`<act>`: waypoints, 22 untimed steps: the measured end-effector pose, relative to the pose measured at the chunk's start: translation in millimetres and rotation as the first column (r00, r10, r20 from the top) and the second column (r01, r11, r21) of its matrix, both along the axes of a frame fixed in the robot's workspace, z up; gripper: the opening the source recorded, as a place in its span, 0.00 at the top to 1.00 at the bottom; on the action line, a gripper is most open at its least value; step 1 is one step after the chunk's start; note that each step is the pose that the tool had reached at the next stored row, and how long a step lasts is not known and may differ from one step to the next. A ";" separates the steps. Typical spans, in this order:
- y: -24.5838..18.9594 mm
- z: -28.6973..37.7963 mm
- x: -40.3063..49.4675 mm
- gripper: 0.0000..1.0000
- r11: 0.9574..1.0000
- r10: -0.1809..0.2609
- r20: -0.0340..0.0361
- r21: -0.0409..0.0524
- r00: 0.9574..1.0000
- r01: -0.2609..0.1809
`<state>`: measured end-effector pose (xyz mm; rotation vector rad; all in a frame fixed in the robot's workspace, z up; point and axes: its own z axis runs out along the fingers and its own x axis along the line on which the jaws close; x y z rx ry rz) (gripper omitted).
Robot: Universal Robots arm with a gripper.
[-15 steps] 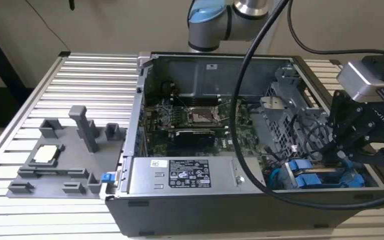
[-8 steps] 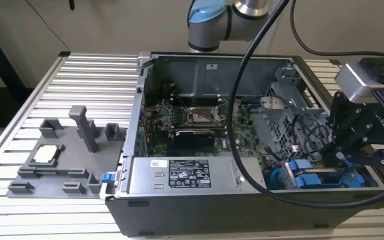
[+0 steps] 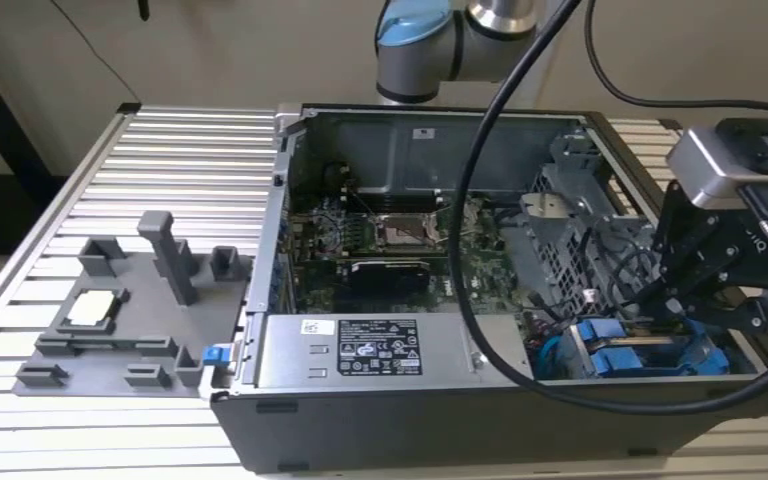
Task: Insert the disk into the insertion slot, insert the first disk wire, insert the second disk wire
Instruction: 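Insert the second disk wire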
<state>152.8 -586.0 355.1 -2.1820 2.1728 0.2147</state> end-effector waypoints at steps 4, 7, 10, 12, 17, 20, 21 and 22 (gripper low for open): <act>-0.3 -2.0 0.1 0.84 1.000 0.000 0.006 0.002 1.000 0.000; -0.5 -3.4 0.5 0.84 1.000 0.000 0.009 0.005 1.000 0.000; -0.7 -4.7 2.1 0.84 1.000 0.000 0.010 0.009 1.000 0.000; -1.1 -5.5 3.8 0.84 1.000 0.000 0.010 0.012 1.000 0.000; -1.6 -8.6 4.5 0.84 1.000 -0.009 0.010 0.016 1.000 0.008; -1.7 -9.8 4.7 0.84 1.000 -0.021 0.010 0.016 1.000 0.021; -1.7 -10.2 4.8 0.84 1.000 -0.023 0.010 0.016 1.000 0.023; -1.7 -10.6 5.0 0.84 1.000 -0.026 0.010 0.016 1.000 0.026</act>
